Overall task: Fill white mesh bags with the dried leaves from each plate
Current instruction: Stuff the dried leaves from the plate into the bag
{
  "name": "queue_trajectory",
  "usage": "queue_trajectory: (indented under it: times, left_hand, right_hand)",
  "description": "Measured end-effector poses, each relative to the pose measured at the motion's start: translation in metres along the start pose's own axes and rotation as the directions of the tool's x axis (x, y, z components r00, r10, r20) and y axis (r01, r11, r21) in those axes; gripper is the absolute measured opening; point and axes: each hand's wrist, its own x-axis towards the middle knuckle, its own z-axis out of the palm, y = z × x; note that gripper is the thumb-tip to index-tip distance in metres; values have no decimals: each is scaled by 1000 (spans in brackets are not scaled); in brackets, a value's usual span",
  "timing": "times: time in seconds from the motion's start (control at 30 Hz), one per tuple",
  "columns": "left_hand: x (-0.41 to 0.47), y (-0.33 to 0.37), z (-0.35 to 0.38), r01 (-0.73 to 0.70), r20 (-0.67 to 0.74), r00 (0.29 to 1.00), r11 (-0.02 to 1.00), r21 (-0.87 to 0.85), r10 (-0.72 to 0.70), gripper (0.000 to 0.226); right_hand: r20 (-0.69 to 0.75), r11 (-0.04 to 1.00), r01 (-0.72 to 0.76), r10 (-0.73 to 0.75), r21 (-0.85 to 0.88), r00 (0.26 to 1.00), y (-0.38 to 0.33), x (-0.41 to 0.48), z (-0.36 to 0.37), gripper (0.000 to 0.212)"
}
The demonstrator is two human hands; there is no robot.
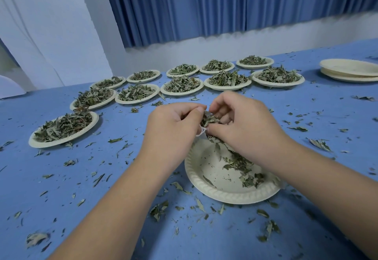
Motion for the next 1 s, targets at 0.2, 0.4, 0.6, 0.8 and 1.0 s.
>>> queue_trajectory:
  times: [0.2,0.4,0.6,0.8,1.0]
  left_hand:
    - [-1,-2,0,-123,-43,991,989,83,127,30]
    - [-2,-1,2,-211,-35,976,973,94,215,23]
    - [-5,2,7,-147,-90,986,987,-66,141,23]
    - [-8,2,13,-104,-48,994,988,-118,99,28]
    - [-6,-2,15,-23,-66,998,985,-173,12,26]
  right_hand:
    - [-93,996,88,-85,23,992,-3,0,0,15]
    - [-117,981,190,-194,-41,974,-8,0,-3,7]
    - [-18,981,195,-195,2,981,-6,-1,-11,15]
    - [-144,988,137,-126,67,982,-5,-3,-9,18]
    - [-69,987,126,-119,103,991,-2,-3,-10,11]
